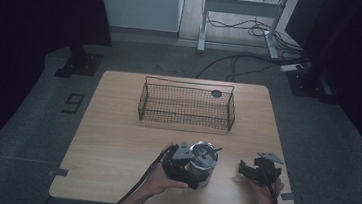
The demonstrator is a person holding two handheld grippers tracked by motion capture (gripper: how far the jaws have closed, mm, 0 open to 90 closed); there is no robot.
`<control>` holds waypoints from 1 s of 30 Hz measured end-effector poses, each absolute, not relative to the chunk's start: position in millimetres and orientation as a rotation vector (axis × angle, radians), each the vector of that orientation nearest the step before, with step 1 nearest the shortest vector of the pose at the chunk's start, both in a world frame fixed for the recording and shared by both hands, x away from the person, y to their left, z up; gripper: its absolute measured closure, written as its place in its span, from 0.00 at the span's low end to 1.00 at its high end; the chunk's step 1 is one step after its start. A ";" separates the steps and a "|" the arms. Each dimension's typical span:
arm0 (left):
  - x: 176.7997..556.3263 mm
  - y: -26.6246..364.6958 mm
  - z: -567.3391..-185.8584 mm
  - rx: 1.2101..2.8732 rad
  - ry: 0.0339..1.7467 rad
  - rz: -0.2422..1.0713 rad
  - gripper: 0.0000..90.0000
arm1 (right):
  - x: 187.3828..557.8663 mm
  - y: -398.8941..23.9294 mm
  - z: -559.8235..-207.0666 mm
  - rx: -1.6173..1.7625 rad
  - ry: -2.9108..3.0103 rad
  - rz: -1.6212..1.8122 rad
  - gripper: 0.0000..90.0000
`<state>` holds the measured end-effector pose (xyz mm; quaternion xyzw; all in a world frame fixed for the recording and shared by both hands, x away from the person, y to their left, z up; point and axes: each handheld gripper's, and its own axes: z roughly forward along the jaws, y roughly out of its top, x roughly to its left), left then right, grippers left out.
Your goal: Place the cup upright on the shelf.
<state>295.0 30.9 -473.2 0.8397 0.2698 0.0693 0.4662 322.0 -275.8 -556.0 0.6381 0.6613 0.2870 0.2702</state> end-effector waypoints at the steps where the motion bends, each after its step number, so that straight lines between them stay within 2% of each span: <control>1: 296.0 28.6 -473.1 2.057 0.660 0.172 0.00 | 322.0 -275.9 -556.0 1.718 1.782 0.773 0.05; 30: 298.1 10.4 -484.1 2.047 0.613 0.282 0.03 | 322.0 -275.8 -556.0 1.720 1.782 0.774 0.05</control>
